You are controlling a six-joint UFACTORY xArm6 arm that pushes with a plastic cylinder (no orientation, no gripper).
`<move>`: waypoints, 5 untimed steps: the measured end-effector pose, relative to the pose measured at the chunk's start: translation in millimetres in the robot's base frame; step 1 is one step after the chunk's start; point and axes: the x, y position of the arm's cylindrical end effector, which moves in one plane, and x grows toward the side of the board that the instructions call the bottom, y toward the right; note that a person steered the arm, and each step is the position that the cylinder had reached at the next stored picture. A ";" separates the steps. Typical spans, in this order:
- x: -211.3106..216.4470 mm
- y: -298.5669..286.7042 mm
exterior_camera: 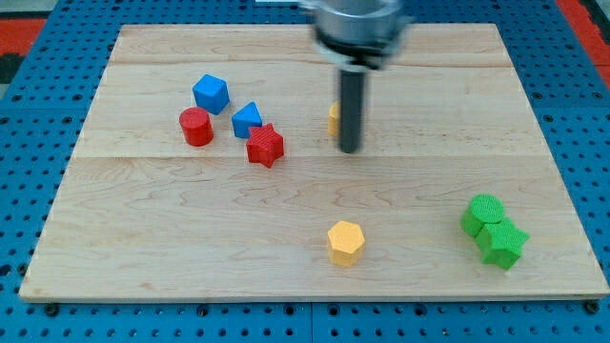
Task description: Move yellow heart to the center
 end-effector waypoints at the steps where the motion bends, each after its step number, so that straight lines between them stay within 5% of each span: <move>1: -29.0 71.8; 2: -68.5 25.8; 5: -60.3 -65.9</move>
